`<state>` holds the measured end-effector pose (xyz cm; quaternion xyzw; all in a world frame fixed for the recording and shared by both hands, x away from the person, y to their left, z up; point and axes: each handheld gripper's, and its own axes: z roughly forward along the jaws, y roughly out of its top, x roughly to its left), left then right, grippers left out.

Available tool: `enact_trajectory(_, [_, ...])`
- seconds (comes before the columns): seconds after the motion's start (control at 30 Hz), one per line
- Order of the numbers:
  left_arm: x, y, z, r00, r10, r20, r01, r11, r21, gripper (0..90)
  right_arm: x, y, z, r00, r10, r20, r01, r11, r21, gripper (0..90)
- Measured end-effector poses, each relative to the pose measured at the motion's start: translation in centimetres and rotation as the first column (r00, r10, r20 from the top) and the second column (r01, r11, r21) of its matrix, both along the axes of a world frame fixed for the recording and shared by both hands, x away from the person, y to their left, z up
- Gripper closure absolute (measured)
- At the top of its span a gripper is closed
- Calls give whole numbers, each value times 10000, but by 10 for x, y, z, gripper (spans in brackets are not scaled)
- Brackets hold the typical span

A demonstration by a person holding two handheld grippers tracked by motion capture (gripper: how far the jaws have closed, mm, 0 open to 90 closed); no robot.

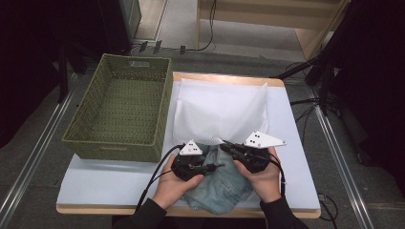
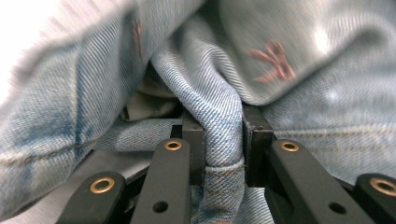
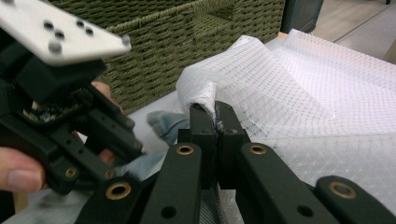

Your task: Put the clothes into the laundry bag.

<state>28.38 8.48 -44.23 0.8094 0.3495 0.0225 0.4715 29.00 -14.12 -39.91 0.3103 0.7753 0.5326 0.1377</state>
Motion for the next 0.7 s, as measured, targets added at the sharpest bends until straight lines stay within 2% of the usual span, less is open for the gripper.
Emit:
enact_trajectory(0.03, [0,0,3,9995,269,191,-264,9992,-287,772,0,0,1,10000,5,16,-5,10000,19,897])
enact_trajectory(0.07, [0,1,7,9979,474,442,-436,9957,-822,772,-1,-1,2,10000,-26,19,26,10000,75,898])
enact_trajectory(0.1, [0,1,8,9963,608,614,-540,9929,-1061,771,-1,-3,3,10000,-27,58,26,9999,130,898])
enact_trajectory(0.13, [1,1,9,9929,913,765,-820,9898,-1164,769,-1,-4,3,10000,-42,62,41,9998,193,898])
enact_trajectory(0.17, [2,0,8,9868,1339,908,-1246,9870,-1010,767,-1,-5,4,10000,-19,46,18,9998,215,898])
enact_trajectory(0.2, [6,-2,5,9829,1615,889,-1547,9848,-787,764,0,-5,3,10000,-29,-34,29,9998,188,898])
enact_trajectory(0.27, [15,-5,-6,9839,1783,107,-1781,9838,-221,745,1,-4,1,9999,31,-155,-30,10000,77,898])
enact_trajectory(0.3, [20,-6,-12,9859,1589,-524,-1590,9873,33,718,1,-3,0,9998,77,-202,-77,10000,-8,898])
enact_trajectory(0.33, [21,-6,-15,9884,1366,-669,-1363,9906,84,676,1,-2,-2,9998,71,-202,-72,10000,-56,897])
enact_trajectory(0.4, [14,-1,-9,9935,1139,-30,-1139,9934,129,601,1,-3,-3,9999,35,-147,-37,9999,-153,897])
enact_trajectory(0.43, [10,3,-4,9956,926,156,-925,9957,-46,511,1,-4,-2,9999,12,-128,-14,9999,-167,897])
enact_trajectory(0.47, [7,6,1,9939,1011,450,-1013,9949,9,427,2,-6,-2,9999,-58,-127,56,9999,-113,897])
enact_trajectory(0.53, [3,10,9,9824,1439,1192,-1488,9883,334,297,4,-10,-1,9998,-143,-162,142,9999,-49,897])
enact_trajectory(0.57, [2,14,15,9694,1878,1582,-1954,9802,332,257,4,-11,-1,9997,-156,-197,156,9999,-9,897])
enact_trajectory(0.63, [5,17,17,9637,2155,1578,-2234,9741,343,203,5,-12,-2,9995,-184,-243,185,9998,40,897])
enact_trajectory(0.7, [11,13,11,9661,2177,1388,-2301,9699,803,165,5,-10,-2,9997,-157,-199,156,9999,-43,897])
